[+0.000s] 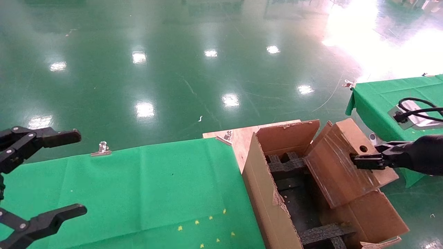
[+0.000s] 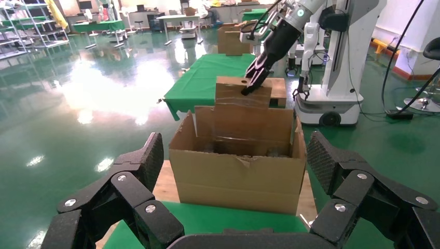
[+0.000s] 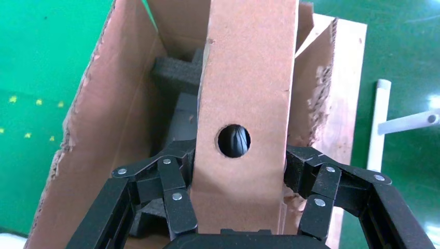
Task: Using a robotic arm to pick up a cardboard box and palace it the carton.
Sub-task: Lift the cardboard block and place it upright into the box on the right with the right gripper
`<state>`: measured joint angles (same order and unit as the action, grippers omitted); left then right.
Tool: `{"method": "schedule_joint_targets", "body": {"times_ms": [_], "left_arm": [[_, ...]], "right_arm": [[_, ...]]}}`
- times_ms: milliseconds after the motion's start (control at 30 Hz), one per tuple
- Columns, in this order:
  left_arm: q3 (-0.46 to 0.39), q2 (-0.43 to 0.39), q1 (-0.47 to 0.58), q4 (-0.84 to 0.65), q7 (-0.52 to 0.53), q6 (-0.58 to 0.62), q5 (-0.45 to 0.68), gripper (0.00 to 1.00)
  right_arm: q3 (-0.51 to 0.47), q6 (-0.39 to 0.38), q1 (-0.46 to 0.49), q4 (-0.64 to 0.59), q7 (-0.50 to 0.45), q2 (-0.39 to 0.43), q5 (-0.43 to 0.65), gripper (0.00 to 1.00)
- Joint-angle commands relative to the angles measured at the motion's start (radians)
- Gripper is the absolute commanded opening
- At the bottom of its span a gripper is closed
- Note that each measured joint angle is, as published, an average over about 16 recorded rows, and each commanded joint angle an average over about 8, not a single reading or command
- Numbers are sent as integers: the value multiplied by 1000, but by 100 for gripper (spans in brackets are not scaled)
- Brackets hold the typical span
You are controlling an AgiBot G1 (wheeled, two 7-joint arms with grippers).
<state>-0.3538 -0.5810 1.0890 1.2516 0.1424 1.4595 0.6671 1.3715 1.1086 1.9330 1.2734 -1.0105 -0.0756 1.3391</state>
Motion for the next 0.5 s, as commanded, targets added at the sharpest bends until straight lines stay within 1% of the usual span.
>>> {"method": "schedule_joint_targets", "body": {"times_ms": [33, 300, 500], "left_arm": [[0, 0, 0, 0, 0, 0, 0, 100], [0, 0, 0, 0, 0, 0, 0, 100], [0, 0, 0, 0, 0, 0, 0, 100]], "right_arm": [[12, -29, -16, 23, -38, 10, -1, 0], [8, -20, -10, 4, -28, 3, 2, 0], [26, -42, -29, -18, -82, -8, 19, 0]]}}
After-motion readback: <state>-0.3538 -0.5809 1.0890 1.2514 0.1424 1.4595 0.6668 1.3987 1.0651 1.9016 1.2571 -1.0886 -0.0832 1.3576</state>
